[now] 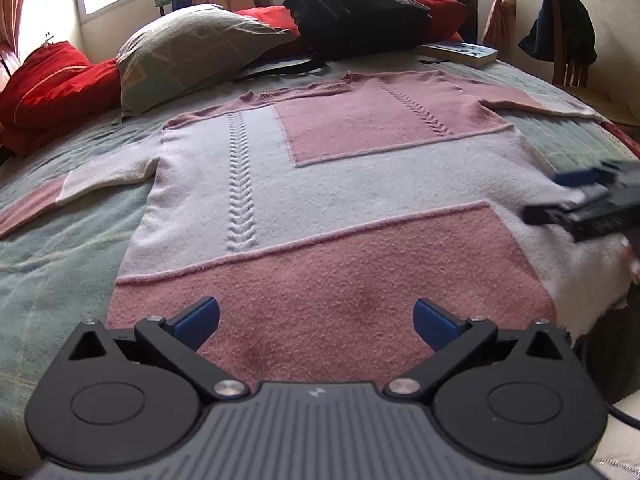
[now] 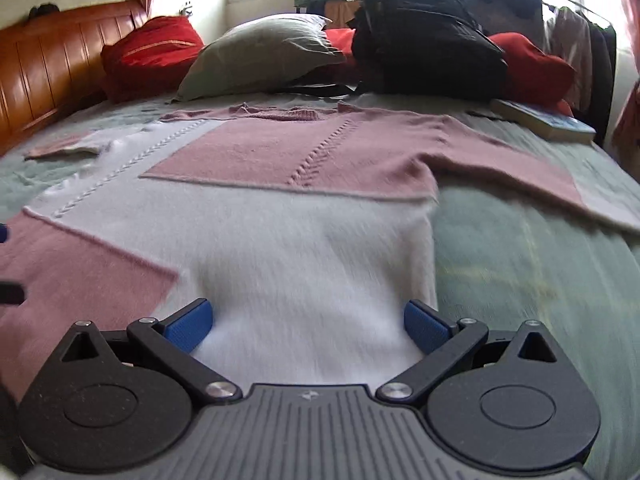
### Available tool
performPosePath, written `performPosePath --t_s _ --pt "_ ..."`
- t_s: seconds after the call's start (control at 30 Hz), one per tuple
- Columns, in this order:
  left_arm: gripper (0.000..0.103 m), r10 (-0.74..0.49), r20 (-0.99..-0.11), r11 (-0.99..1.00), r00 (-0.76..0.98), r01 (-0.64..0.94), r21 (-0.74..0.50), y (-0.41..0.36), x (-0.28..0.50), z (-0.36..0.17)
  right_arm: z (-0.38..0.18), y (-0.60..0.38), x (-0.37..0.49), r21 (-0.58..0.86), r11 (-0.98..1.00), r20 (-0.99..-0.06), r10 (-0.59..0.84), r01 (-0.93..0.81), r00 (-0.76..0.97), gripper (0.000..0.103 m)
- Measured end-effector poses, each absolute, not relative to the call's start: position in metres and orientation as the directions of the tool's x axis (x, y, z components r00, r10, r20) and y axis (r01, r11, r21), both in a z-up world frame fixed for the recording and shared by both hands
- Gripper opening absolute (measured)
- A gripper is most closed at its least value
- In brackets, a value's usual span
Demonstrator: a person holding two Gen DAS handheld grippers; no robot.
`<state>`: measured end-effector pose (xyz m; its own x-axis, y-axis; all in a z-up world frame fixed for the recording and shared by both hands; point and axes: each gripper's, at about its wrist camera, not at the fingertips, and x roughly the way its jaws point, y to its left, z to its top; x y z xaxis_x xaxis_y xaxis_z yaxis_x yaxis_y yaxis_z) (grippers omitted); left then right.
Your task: Fold clothes
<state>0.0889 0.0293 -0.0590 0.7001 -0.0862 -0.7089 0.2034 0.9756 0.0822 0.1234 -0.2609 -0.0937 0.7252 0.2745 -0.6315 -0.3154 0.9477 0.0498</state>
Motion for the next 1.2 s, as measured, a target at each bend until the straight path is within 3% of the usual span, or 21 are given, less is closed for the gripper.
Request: performPosePath --t_s 0.17,0.37,0.57,0.73,0.93,1.07,1.2 --pt "0.102 -0.086 -0.66 0.98 0.746 0.184 0.079 0.032 0.095 -0.048 -0.072 -0.25 0.135 0.028 0.946 -0.632 0.266 -0.322 0.728 0.103" --pt "0.102 -0.103 -0.633 0.985 0.768 0.167 0.043 0.045 0.092 -0.041 -0.047 -0.227 0.221 0.027 0.918 -0.581 0.336 -0.395 0.741 0.103" --pt "0.102 -0.072 -0.646 0.991 0.76 0.129 0.042 0.057 0.096 -0.046 -0.081 -0.225 0.303 0.008 0.947 -0.696 0.235 -0.32 0.678 0.103" --pt "0.102 -0.072 -0.663 0.99 0.745 0.136 0.046 0.056 0.104 -0.053 -0.084 -0.261 0.289 0.06 0.964 -0.69 0.229 -0.261 0.687 0.103" --pt "0.102 -0.079 -0.659 0.982 0.748 0.173 0.079 0.047 0.104 -0.053 -0.067 -0.25 0.259 -0.034 0.957 -0.702 0.183 -0.289 0.688 0.103" --pt "0.102 -0.079 -0.655 0.974 0.752 0.199 0.112 0.046 0.1 -0.05 -0.048 -0.234 0.218 0.008 0.926 -0.665 0.287 -0.378 0.689 0.103" --pt "0.102 -0.075 -0.666 0.962 0.742 0.229 0.147 0.043 0.106 -0.056 -0.058 -0.22 0.187 0.003 0.902 -0.684 0.317 -0.432 0.657 0.103"
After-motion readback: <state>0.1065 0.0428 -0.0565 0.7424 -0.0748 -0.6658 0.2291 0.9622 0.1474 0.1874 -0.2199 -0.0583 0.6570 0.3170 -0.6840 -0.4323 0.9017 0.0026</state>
